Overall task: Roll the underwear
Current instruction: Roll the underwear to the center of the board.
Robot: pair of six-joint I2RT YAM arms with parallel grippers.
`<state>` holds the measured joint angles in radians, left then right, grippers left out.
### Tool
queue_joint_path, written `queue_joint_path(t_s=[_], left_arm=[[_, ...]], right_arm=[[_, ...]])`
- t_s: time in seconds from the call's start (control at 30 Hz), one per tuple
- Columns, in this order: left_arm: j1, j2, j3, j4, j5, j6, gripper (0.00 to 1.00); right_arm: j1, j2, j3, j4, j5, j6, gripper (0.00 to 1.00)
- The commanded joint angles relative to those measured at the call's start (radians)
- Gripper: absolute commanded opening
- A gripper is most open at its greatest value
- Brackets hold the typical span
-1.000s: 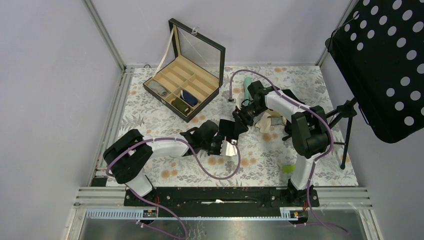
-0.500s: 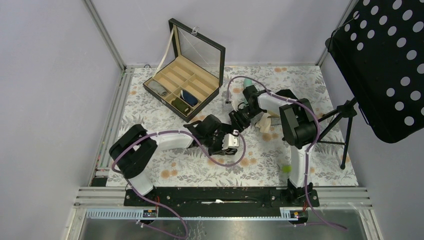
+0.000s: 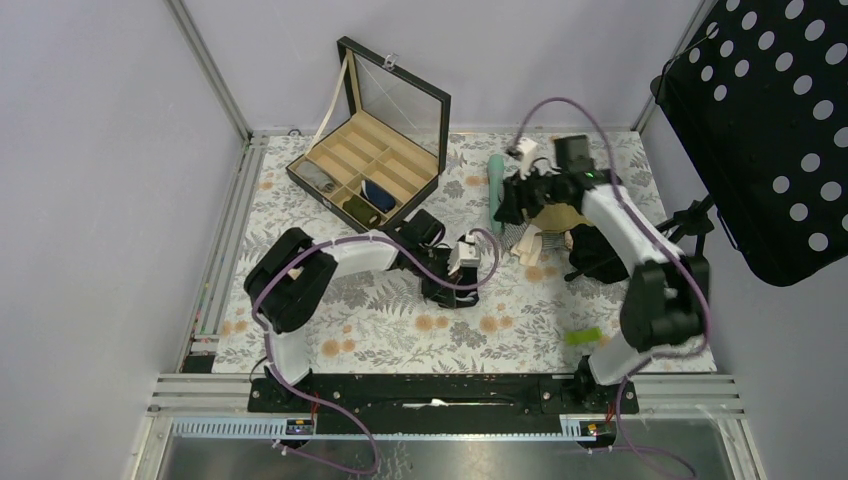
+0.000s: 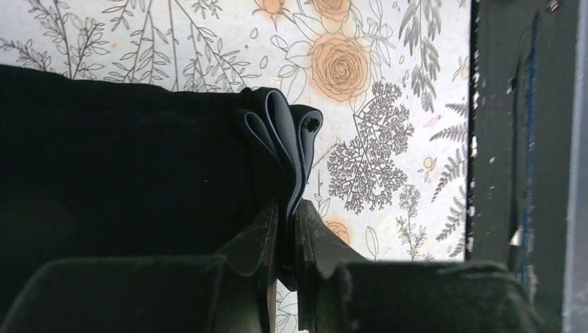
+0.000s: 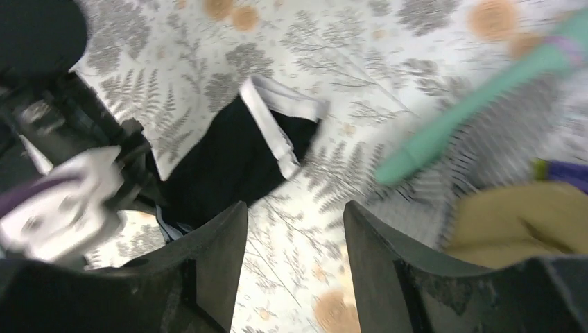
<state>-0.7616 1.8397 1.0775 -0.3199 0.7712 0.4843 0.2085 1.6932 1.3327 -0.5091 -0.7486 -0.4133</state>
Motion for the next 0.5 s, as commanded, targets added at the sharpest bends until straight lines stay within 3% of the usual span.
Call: queue_joint_path(t_s=[0.0, 0.23, 0.47], left_arm=[[0.063, 0.087, 0.08, -0.026, 0.18, -0.138, 0.0], [0.111, 0.226, 0.19, -0.102, 0.285, -0.209, 0.01], [0.143, 0.374, 0.285, -0.235, 0.35, -0.229, 0.03]], right_arm=[[-0.021, -0.269, -0.218, 0.179, 0.116, -0.006, 0.61], [-0.008, -0.559, -0.602, 0.259, 0.046, -0.163, 0.58], [0.178, -0.575, -0.64, 0.222, 0.117, -0.376, 0.47]])
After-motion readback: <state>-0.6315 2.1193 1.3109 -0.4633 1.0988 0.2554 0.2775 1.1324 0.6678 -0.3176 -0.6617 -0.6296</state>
